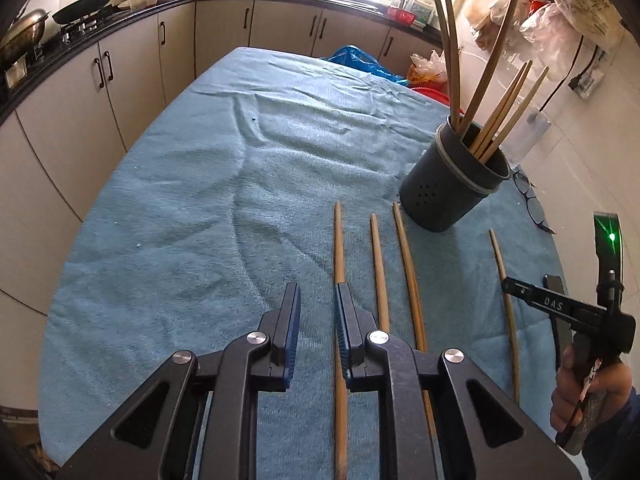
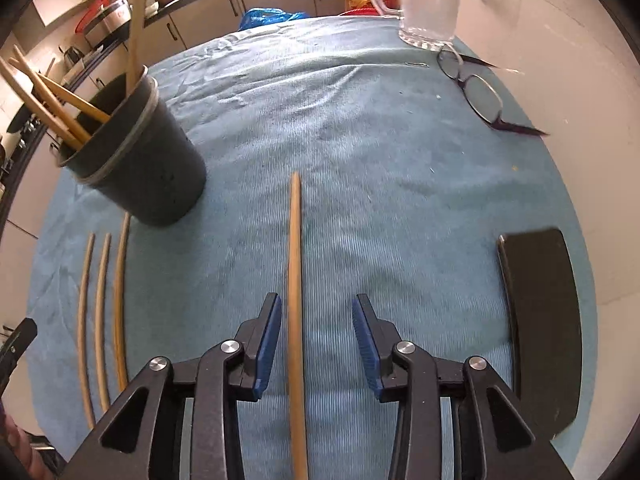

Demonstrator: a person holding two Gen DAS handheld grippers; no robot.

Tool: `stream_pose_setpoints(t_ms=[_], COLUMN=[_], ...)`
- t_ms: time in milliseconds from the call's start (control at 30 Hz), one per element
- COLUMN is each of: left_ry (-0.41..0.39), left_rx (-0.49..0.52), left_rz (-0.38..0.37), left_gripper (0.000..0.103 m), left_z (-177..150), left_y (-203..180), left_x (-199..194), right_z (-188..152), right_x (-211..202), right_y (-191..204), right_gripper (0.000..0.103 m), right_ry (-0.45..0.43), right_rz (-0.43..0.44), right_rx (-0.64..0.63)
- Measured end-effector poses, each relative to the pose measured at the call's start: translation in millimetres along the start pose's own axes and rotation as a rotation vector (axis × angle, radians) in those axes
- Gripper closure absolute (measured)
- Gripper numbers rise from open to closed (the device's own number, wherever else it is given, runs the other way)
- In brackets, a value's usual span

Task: Organize utensils
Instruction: 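Close the right tool on a chopstick while the left tool grasps another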

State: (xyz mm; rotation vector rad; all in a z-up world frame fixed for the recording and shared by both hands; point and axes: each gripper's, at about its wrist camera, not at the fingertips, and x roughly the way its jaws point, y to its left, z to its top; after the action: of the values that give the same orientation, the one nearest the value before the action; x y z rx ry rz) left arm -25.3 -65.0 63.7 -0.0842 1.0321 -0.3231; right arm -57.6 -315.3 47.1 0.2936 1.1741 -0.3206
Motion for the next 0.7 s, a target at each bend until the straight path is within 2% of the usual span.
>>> stream_pose_setpoints(t_ms=[133,167,233,300,500,700], left_ry=[-0.004,-0.005,-0.004,-0.004,0.011,0.050], left_rx=[-0.014,-0.015,-0.020,-0.029,-0.040,0.012], left_rz=[0.012,0.016,0.022,0.025,0.025,0.028], left_gripper=[0.087,0.087,0.087,0.087,0.087,0.087], left_z=[1.0,1.3,1.7,3.0,10.1,14.9], left_y=[-1.5,-1.9,-1.8,-0.5,-2.6,-18.8], left_x=[3.5,4.5,6.7,9.3,26.0,49.8], right_z=[11.3,14.7,17.6,17.2,10.8,-1.5], right_x=[11.3,13.0,14.8,14.2,3.0,-16.7], right_y=[6.3,8.4,9.0,8.5,-7.0,-12.5], right_gripper=[0.063,0.067,0.078,0.095,0.095,0.095], right_ry=[-0.002,-0.003,-0.009,-0.014,-0.027,-0.049], right_rz=[-0.014,-0.018,-0.019,-0.018,0.026,0.053], right_rx=[-0.024,-0.032,-0.039,-0.049,0.016,0.037])
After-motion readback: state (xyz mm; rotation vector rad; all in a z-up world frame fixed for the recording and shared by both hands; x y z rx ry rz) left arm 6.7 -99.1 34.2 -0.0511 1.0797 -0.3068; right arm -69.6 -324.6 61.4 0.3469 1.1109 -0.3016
